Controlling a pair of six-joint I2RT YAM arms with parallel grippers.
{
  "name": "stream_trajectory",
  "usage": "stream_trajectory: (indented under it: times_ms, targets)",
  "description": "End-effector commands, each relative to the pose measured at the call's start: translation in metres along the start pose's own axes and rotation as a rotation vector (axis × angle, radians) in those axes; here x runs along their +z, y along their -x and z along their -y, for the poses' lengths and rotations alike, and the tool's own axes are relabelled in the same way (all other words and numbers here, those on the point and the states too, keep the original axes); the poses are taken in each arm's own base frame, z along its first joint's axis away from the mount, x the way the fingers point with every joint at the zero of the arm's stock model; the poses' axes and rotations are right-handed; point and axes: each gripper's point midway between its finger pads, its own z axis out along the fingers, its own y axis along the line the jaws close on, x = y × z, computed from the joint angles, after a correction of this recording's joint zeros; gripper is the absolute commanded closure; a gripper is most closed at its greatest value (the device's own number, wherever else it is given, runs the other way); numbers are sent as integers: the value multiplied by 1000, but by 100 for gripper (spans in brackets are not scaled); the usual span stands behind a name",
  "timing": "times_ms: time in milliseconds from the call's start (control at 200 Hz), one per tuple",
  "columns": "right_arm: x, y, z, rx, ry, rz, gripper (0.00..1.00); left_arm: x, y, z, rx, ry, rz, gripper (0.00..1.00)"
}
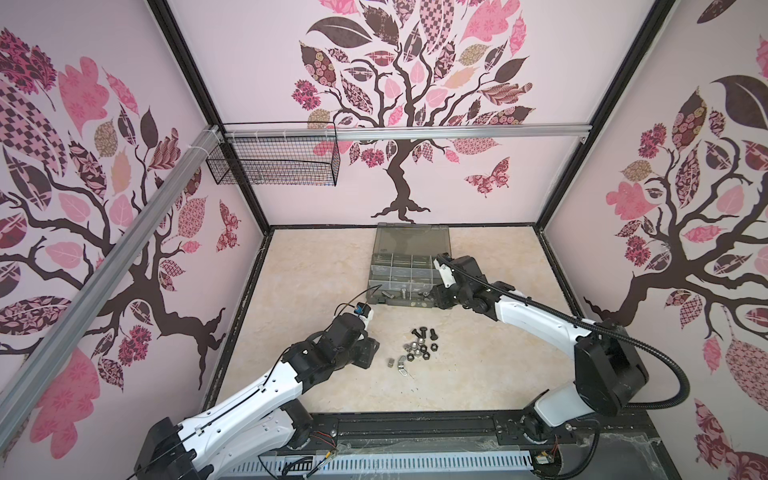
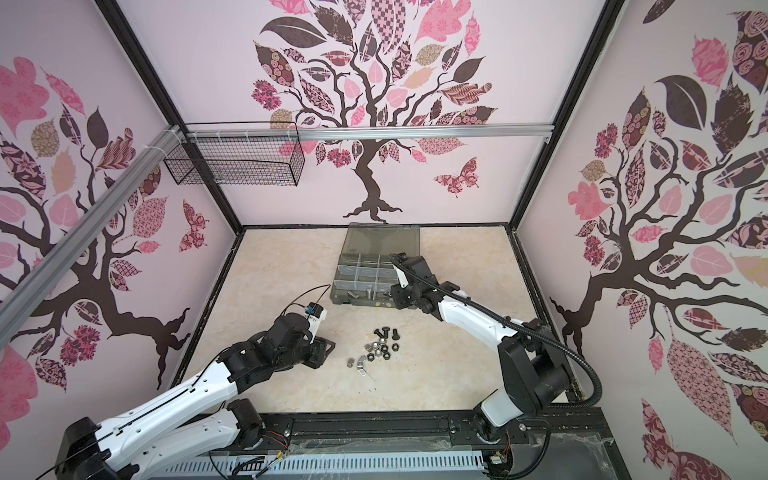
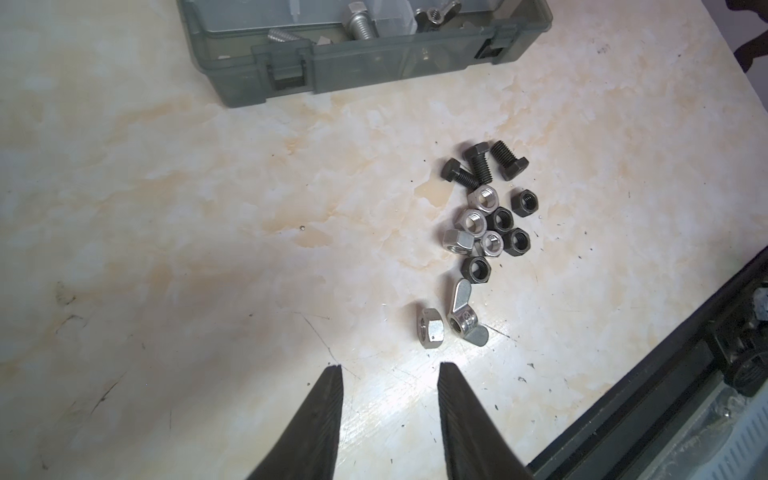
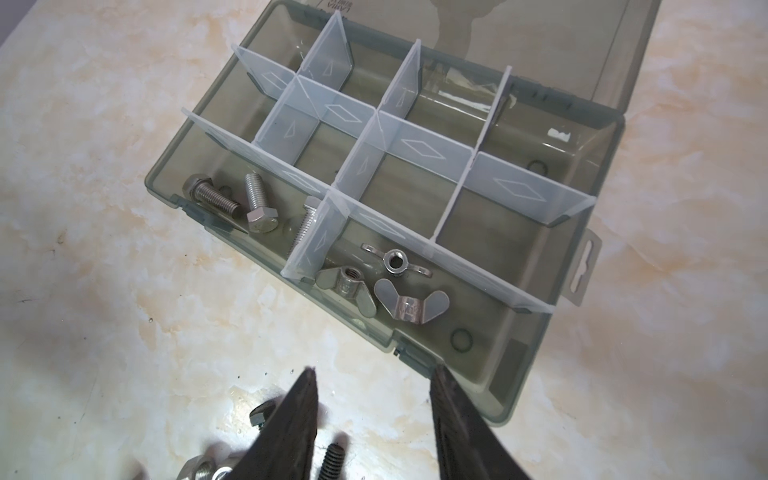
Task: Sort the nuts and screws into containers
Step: 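Withdraw the right gripper while the left gripper reaches to a wing nut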
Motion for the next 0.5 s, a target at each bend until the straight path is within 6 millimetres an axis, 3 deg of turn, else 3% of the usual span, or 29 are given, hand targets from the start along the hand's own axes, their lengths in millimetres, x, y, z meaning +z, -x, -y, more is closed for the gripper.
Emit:
stream_trajectory:
  times_ms: [0, 140, 495]
  targets:
    - [-24, 5, 7, 50, -28, 43, 52, 2, 14, 24, 91, -72, 6, 59]
    - [-33, -12, 21, 119, -50, 42, 52, 18, 3, 43, 210, -82, -82, 59]
    - [-50, -39, 40, 173, -74, 56, 51, 63, -7, 80, 158, -95, -233, 59]
